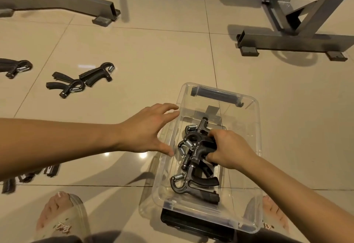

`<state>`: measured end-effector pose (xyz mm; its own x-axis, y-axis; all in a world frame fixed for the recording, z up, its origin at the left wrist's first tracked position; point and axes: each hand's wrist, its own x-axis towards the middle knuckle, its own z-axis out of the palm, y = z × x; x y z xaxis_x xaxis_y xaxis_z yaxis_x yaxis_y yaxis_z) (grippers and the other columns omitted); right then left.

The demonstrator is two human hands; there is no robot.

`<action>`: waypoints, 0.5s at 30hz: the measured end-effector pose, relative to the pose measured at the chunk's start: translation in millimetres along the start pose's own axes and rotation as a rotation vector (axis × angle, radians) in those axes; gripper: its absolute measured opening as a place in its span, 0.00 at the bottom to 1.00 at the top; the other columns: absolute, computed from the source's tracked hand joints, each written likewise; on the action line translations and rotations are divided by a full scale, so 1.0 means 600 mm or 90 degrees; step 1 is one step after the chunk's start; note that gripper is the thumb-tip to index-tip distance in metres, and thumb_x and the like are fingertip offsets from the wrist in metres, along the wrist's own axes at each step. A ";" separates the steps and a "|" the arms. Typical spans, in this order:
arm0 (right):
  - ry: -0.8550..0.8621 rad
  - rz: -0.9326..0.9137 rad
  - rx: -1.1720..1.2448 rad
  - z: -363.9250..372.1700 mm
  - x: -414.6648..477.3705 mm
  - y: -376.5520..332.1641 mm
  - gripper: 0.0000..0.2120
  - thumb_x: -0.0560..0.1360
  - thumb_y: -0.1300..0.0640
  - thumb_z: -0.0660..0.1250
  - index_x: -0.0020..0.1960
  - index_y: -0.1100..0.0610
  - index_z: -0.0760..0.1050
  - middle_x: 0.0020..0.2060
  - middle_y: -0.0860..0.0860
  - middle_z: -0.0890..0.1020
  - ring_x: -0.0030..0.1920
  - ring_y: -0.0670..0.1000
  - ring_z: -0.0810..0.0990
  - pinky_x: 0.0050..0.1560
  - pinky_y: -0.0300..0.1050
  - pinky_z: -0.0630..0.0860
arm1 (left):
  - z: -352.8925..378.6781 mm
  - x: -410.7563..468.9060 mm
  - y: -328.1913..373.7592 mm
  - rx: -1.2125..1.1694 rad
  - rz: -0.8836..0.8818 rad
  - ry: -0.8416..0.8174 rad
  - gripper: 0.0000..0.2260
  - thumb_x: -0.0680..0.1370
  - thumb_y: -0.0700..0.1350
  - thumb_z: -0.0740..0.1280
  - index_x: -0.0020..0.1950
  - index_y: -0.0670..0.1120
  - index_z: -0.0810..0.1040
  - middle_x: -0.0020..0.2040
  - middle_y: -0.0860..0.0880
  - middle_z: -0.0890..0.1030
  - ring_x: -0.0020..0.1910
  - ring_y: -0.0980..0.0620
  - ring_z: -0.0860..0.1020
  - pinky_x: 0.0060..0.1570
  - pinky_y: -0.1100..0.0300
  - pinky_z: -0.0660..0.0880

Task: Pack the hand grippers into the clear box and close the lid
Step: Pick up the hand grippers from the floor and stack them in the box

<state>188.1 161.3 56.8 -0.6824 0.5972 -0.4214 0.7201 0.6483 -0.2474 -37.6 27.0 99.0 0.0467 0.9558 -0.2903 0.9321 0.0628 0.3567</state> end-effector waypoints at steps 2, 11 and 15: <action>-0.044 0.017 -0.021 0.025 0.015 -0.004 0.23 0.67 0.47 0.76 0.58 0.51 0.73 0.52 0.49 0.81 0.51 0.53 0.80 0.50 0.50 0.80 | 0.008 -0.007 -0.015 -0.004 0.012 -0.019 0.57 0.64 0.76 0.69 0.83 0.52 0.46 0.83 0.56 0.47 0.80 0.57 0.49 0.76 0.60 0.49; -0.036 0.027 -0.056 0.110 0.040 -0.013 0.30 0.72 0.49 0.76 0.67 0.58 0.68 0.63 0.57 0.72 0.64 0.59 0.73 0.59 0.53 0.77 | 0.047 -0.053 -0.035 -0.049 0.050 0.029 0.52 0.68 0.77 0.64 0.82 0.59 0.41 0.81 0.61 0.39 0.80 0.61 0.41 0.77 0.60 0.44; -0.026 0.025 -0.095 0.115 0.042 -0.013 0.24 0.73 0.52 0.74 0.64 0.58 0.71 0.64 0.56 0.74 0.64 0.59 0.75 0.58 0.54 0.77 | 0.037 -0.047 -0.033 -0.034 0.072 -0.011 0.50 0.70 0.76 0.64 0.82 0.58 0.44 0.81 0.62 0.39 0.80 0.60 0.40 0.78 0.57 0.44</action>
<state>174.2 138.9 -12.2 -0.6465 0.6051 -0.4646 0.7170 0.6900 -0.0991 -49.5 -7.7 80.3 0.1576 0.9523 -0.2611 0.9003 -0.0299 0.4343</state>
